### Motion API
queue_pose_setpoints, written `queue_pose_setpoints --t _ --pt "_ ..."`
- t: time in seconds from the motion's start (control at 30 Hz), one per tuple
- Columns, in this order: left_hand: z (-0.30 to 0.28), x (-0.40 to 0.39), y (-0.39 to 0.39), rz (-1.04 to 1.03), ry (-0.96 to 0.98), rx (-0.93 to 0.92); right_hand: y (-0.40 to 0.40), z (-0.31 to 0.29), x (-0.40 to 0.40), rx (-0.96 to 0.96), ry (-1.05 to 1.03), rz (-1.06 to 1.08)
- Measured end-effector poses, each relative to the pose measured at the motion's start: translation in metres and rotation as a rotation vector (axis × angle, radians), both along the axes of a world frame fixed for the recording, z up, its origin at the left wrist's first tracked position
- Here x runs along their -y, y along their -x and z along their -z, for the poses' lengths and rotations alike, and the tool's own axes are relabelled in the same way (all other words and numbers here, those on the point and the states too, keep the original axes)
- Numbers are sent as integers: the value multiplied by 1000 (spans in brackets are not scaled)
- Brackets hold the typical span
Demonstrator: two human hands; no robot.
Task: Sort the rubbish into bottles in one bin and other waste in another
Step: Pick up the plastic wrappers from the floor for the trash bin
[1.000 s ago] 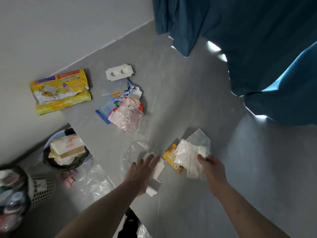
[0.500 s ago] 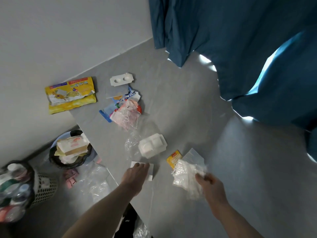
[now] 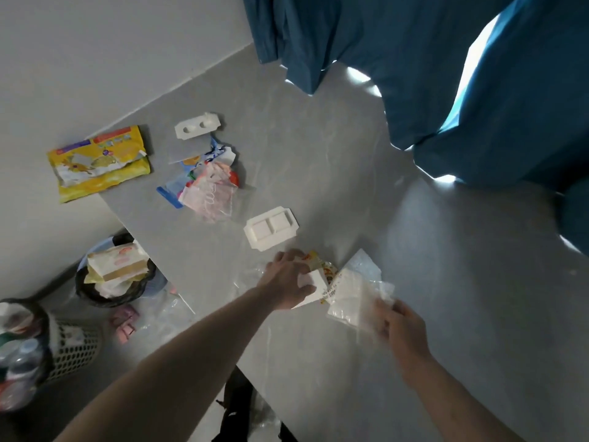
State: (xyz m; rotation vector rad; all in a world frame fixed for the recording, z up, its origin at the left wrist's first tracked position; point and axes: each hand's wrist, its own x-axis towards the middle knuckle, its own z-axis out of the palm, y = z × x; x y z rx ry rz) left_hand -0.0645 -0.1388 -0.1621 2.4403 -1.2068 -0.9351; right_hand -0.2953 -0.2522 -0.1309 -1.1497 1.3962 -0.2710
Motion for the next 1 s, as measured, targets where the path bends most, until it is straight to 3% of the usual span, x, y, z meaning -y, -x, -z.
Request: queue_pose_setpoints --t 0.27,0.43,0.73,1.0 --pt "31 39 64 -128 -127 80 58 -4 8 18 -62 126" --pt "8 18 96 -380 -73 -89 85 -36 2 -16 -48 119" --pt "-169 -106 123 -844 105 -297 103 -168 -56 1 -41 106" --pt "-263 -239 128 -1273 227 -479 89 -231 -148 -4 -19 4"
